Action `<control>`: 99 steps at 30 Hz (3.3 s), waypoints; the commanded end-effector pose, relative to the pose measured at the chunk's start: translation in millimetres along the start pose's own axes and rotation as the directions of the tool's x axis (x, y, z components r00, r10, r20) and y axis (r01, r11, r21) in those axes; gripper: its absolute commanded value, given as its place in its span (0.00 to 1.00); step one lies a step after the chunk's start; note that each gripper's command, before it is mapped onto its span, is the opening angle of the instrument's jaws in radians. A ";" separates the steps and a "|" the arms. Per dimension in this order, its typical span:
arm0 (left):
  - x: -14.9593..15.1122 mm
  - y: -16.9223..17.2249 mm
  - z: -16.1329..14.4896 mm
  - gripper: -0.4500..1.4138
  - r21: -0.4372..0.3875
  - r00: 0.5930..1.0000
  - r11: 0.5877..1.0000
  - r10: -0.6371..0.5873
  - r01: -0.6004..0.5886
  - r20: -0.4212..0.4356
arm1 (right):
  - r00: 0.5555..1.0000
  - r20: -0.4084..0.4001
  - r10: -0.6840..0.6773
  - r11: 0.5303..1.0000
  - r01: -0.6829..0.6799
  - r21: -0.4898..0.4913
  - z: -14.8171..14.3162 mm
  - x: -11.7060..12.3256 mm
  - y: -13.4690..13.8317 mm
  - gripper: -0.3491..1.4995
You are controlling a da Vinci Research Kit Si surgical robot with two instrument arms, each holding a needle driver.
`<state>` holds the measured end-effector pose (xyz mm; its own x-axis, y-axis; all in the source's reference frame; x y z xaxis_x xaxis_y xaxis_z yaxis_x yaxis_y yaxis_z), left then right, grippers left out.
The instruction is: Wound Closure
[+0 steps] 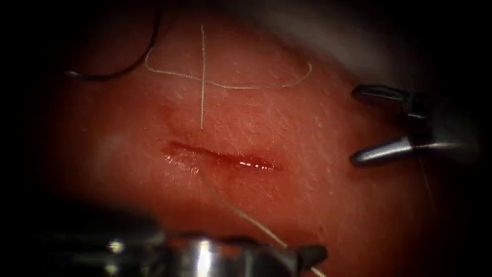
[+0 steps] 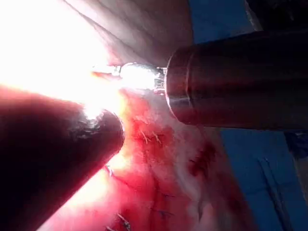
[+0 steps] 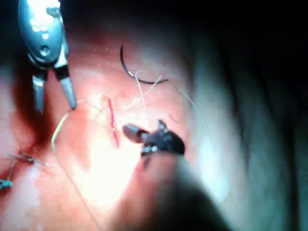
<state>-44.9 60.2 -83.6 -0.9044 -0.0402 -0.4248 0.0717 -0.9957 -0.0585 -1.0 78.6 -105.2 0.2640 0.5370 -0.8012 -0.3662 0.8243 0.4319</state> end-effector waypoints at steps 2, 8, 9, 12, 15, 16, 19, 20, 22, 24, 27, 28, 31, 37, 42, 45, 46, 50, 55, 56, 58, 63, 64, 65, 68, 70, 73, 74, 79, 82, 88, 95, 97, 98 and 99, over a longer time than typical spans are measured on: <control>0.0 -0.2 1.3 0.51 0.010 1.000 1.000 0.015 -0.015 0.009 | 1.000 -0.002 -0.003 1.000 0.003 0.002 0.8 0.0 0.1 0.90; -0.4 -0.3 3.1 0.46 0.011 1.000 1.000 0.017 -0.017 0.001 | 1.000 -0.002 -0.003 1.000 0.003 0.001 0.9 -0.1 0.1 0.90; -0.2 -0.4 3.1 0.39 0.012 0.999 0.999 0.036 -0.036 -0.027 | 1.000 -0.002 -0.004 1.000 0.004 0.001 0.9 -0.1 0.1 0.90; -0.1 -0.3 3.0 0.05 0.055 0.986 0.991 0.131 -0.126 -0.107 | 1.000 -0.003 -0.005 1.000 0.005 0.001 1.0 -0.3 0.1 0.90; -0.3 -0.3 3.1 0.05 0.065 0.973 0.989 0.144 -0.135 -0.180 | 1.000 -0.003 -0.005 1.000 0.005 0.004 1.0 -0.3 0.1 0.89; -0.9 -0.8 2.8 0.05 0.075 0.959 0.988 0.150 -0.136 -0.238 | 1.000 -0.004 -0.006 1.000 0.006 0.013 1.0 -0.3 0.0 0.87; -2.0 -1.6 2.1 0.05 0.076 0.946 0.986 0.164 -0.149 -0.279 | 1.000 -0.007 -0.007 0.999 0.007 0.031 1.0 -0.4 -0.1 0.84; -2.4 -1.8 1.8 0.05 0.075 0.939 0.985 0.173 -0.158 -0.297 | 1.000 -0.008 -0.008 0.999 0.008 0.038 1.1 -0.4 -0.3 0.84; -3.8 -2.7 0.8 0.05 0.074 0.916 0.978 0.207 -0.194 -0.345 | 1.000 -0.014 -0.017 0.997 0.018 0.074 1.8 -0.6 -0.8 0.80; -5.1 -3.1 0.0 0.05 0.068 0.879 0.961 0.273 -0.268 -0.391 | 0.999 -0.026 -0.045 0.992 0.048 0.116 3.3 -0.7 -1.8 0.75; -6.3 -3.0 -0.9 0.05 0.047 0.804 0.928 0.344 -0.369 -0.486 | 0.995 -0.065 -0.075 0.981 0.085 0.175 6.6 -0.9 -3.1 0.72; -6.6 -3.0 -1.1 0.05 0.047 0.785 0.920 0.357 -0.389 -0.505 | 0.994 -0.076 -0.078 0.979 0.091 0.183 7.3 -1.0 -3.4 0.71; -7.7 -2.9 -1.7 0.05 0.041 0.729 0.891 0.395 -0.451 -0.559 | 0.990 -0.110 -0.086 0.973 0.107 0.205 8.9 -1.1 -4.5 0.71; -9.1 -2.2 -2.9 0.05 0.035 0.629 0.828 0.451 -0.559 -0.634 | 0.980 -0.169 -0.109 0.959 0.149 0.242 12.4 0.2 -7.3 0.71; -9.7 -2.2 -3.4 0.05 0.016 0.615 0.813 0.454 -0.583 -0.644 | 0.967 -0.208 -0.147 0.946 0.198 0.255 14.5 1.2 -9.3 0.70; -9.9 -2.3 -3.4 0.05 0.012 0.621 0.813 0.455 -0.583 -0.639 | 0.960 -0.221 -0.171 0.936 0.228 0.268 14.8 1.4 -10.1 0.68; -10.0 -2.5 -3.5 0.05 0.014 0.622 0.813 0.457 -0.582 -0.636 | 0.957 -0.228 -0.182 0.930 0.243 0.276 14.8 1.4 -10.4 0.68; -10.3 -2.7 -3.4 0.05 0.012 0.625 0.815 0.454 -0.580 -0.636 | 0.948 -0.240 -0.210 0.921 0.274 0.278 14.7 1.4 -10.6 0.64; -10.7 -2.9 -3.1 0.05 0.009 0.633 0.819 0.450 -0.574 -0.630 | 0.935 -0.253 -0.247 0.910 0.314 0.271 14.7 1.6 -11.1 0.53; -10.7 -2.9 -3.0 0.05 0.006 0.637 0.822 0.446 -0.569 -0.628 | 0.933 -0.255 -0.252 0.908 0.319 0.270 14.8 1.6 -11.1 0.50; -10.7 -2.9 -3.0 0.05 0.007 0.639 0.823 0.447 -0.568 -0.626 | 0.928 -0.260 -0.269 0.905 0.336 0.263 15.0 1.7 -11.1 0.46; -10.5 -2.8 -3.1 0.05 0.007 0.640 0.823 0.446 -0.567 -0.626 | 0.912 -0.277 -0.303 0.896 0.371 0.243 15.9 1.9 -10.9 0.22; -10.6 -2.8 -3.1 0.05 0.007 0.640 0.823 0.446 -0.567 -0.626 | 0.910 -0.279 -0.308 0.894 0.377 0.241 16.0 2.0 -10.9 0.22; -10.6 -2.8 -3.1 0.05 0.007 0.639 0.823 0.446 -0.568 -0.626 | 0.909 -0.284 -0.306 0.895 0.376 0.239 16.2 2.0 -10.8 0.22; -10.6 -2.7 -3.2 0.05 0.001 0.643 0.825 0.441 -0.565 -0.626 | 0.902 -0.296 -0.314 0.892 0.387 0.234 16.2 2.1 -10.8 0.23; -10.6 -2.7 -3.2 0.05 0.001 0.643 0.825 0.441 -0.565 -0.626 | 0.901 -0.303 -0.310 0.893 0.386 0.231 16.2 2.2 -10.9 0.24; -10.6 -2.7 -3.2 0.05 -0.002 0.644 0.824 0.441 -0.566 -0.625 | 0.900 -0.308 -0.309 0.889 0.388 0.241 16.2 2.3 -11.0 0.00; -10.6 -2.7 -3.2 0.05 -0.005 0.647 0.827 0.436 -0.563 -0.625 | 0.898 -0.315 -0.307 0.886 0.391 0.250 16.1 2.3 -11.0 0.00; -10.6 -2.7 -3.3 0.05 -0.011 0.651 0.829 0.431 -0.560 -0.625 | 0.897 -0.307 -0.317 0.875 0.401 0.271 15.7 2.4 -10.8 0.00; -10.5 -3.1 -3.5 0.05 -0.012 0.667 0.839 0.424 -0.545 -0.613 | 0.917 -0.276 -0.287 0.891 0.361 0.275 15.6 2.3 -10.4 0.00; -10.1 -4.5 -4.1 0.61 -0.080 0.791 0.935 0.243 -0.344 -0.561 | 0.967 -0.163 -0.197 0.945 0.231 0.231 15.9 1.8 -7.9 0.00; -9.1 -5.9 -4.0 0.66 -0.035 0.801 0.964 0.200 -0.265 -0.564 | 0.999 -0.041 0.032 0.982 -0.023 0.185 16.4 -0.8 -2.5 0.00; -8.9 -6.2 -3.6 0.66 -0.018 0.805 0.969 0.195 -0.247 -0.560 | 0.998 -0.033 0.061 0.981 -0.054 0.184 16.5 -1.5 -2.0 0.00; -8.7 -6.4 -3.3 0.66 -0.008 0.811 0.974 0.186 -0.228 -0.554 | 0.997 -0.029 0.068 0.982 -0.062 0.179 16.6 -1.9 -1.7 0.00; -8.6 -6.6 -3.0 0.66 0.007 0.814 0.975 0.188 -0.220 -0.549 | 0.997 -0.021 0.076 0.981 -0.071 0.178 16.8 -2.2 -1.6 0.00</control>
<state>-37.2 67.9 -81.8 -0.5202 -0.1634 -0.8383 0.2037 -0.9769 0.0640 13.4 78.8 -96.9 0.2406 0.6059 -0.7583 -0.2239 0.7948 0.5640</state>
